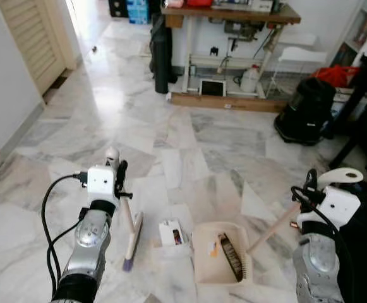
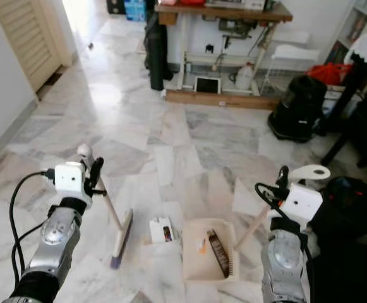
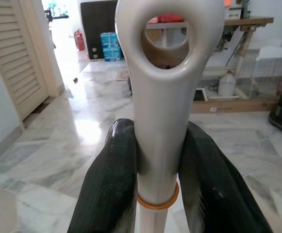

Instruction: Sweep floor

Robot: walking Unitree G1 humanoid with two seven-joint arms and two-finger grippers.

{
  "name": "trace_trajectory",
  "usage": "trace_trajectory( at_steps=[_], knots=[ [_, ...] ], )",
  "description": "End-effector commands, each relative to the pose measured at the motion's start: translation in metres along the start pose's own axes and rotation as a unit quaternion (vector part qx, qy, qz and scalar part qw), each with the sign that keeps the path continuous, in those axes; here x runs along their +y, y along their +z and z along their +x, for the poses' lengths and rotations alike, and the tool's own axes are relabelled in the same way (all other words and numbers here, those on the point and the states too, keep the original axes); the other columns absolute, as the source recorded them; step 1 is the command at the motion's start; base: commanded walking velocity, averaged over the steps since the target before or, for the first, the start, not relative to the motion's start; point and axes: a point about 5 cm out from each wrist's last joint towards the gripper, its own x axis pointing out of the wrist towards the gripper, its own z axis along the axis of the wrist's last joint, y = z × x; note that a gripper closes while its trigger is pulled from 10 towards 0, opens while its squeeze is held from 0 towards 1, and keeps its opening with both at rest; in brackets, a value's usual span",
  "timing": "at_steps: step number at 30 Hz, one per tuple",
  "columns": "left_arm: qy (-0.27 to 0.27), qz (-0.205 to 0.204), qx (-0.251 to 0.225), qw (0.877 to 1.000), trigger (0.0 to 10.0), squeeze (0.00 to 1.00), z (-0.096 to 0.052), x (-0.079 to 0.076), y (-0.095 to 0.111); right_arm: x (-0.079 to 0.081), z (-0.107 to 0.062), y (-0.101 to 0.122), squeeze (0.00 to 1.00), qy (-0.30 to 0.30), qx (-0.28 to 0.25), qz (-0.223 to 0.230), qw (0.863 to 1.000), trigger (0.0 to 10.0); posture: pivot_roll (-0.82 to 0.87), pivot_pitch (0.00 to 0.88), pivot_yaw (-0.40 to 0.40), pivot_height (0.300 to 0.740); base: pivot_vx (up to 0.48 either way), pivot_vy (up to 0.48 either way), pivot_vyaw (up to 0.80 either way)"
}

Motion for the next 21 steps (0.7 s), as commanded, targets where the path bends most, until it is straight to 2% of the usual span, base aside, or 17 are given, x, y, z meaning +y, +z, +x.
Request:
trace_trajectory(
  at_steps=[1, 3, 7, 13, 15, 21],
  knots=[
    [-0.008, 0.016, -0.024, 1.0, 10.0, 0.0, 0.006, 0.0, 0.012, 0.003, 0.007, 0.011, 0.0, 0.005, -0.024, 0.002, 1.0, 10.0, 0.18, 0.0, -0.023, 0.74, 0.0, 0.0, 0.5],
    [-0.016, 0.016, -0.027, 0.999, 10.0, 0.0, 0.011, -0.002, 0.016, 0.005, 0.01, 0.012, 0.0, 0.004, -0.027, 0.005, 1.0, 10.0, 0.19, 0.0, -0.012, 0.74, 0.0, 0.0, 0.51],
    [-0.008, 0.011, -0.04, 0.999, 10.0, 0.0, 0.022, -0.001, 0.025, 0.012, 0.015, 0.012, 0.0, -0.002, -0.023, 0.02, 1.0, 10.0, 0.2, 0.0, -0.044, 0.74, 0.0, 0.0, 0.51],
    [0.014, 0.002, -0.031, 0.999, 10.0, 0.0, 0.021, 0.0, 0.019, 0.021, 0.017, 0.014, 0.0, 0.018, -0.021, 0.023, 0.999, 10.0, 0.17, 0.0, -0.06, 0.74, 0.0, 0.0, 0.64],
    [0.012, -0.003, -0.024, 1.0, 10.0, 0.0, 0.019, -0.006, 0.015, 0.016, 0.019, 0.015, 0.0, 0.016, -0.025, 0.021, 0.999, 10.0, 0.16, 0.0, -0.06, 0.74, 0.0, 0.0, 0.56],
    [0.008, -0.005, -0.022, 1.0, 10.0, 0.0, 0.02, -0.01, 0.015, 0.009, 0.021, 0.013, 0.0, 0.003, -0.021, 0.019, 1.0, 10.0, 0.16, 0.0, -0.063, 0.74, 0.0, 0.0, 0.72]
  ],
)
